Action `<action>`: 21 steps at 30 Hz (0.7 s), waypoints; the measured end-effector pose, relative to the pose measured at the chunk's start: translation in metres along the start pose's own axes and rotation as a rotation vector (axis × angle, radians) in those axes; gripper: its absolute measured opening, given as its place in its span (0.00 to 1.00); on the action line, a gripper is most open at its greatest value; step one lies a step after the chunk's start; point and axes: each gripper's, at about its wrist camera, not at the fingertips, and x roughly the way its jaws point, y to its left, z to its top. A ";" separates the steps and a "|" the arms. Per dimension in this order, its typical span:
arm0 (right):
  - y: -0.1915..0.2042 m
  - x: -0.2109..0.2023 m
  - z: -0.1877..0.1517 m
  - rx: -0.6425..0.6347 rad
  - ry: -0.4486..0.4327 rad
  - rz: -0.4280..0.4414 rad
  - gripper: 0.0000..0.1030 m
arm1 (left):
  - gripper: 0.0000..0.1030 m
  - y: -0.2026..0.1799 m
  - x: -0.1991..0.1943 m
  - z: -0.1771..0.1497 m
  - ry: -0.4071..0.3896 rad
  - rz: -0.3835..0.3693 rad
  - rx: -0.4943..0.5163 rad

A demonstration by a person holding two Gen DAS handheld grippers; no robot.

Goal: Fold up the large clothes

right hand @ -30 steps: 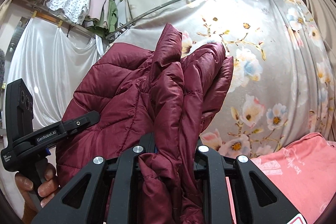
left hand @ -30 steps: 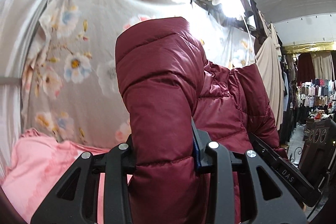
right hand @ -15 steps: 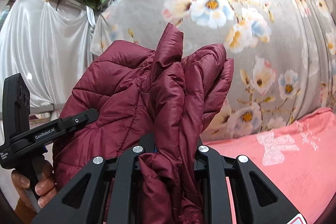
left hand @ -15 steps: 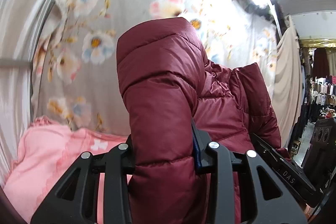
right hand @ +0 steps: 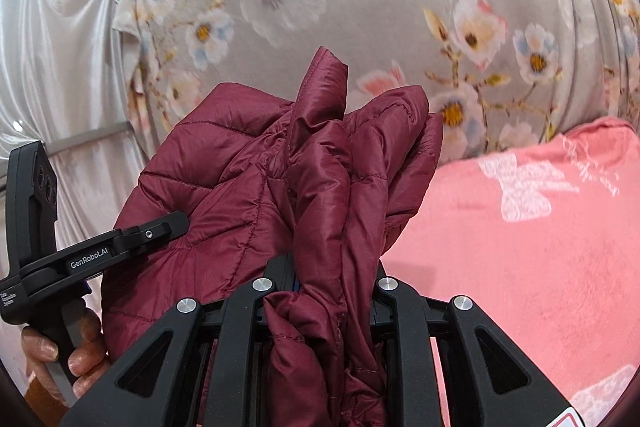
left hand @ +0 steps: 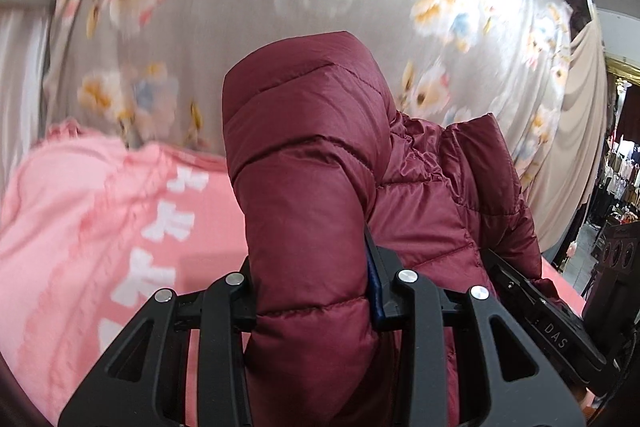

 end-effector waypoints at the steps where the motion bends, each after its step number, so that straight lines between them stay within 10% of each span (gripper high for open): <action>1: -0.004 0.008 -0.006 0.010 0.017 -0.007 0.18 | 0.33 0.003 0.009 -0.006 0.018 0.004 -0.007; 21: -0.055 0.083 -0.075 0.105 0.258 -0.082 0.34 | 0.45 0.041 0.111 -0.093 0.239 0.093 -0.078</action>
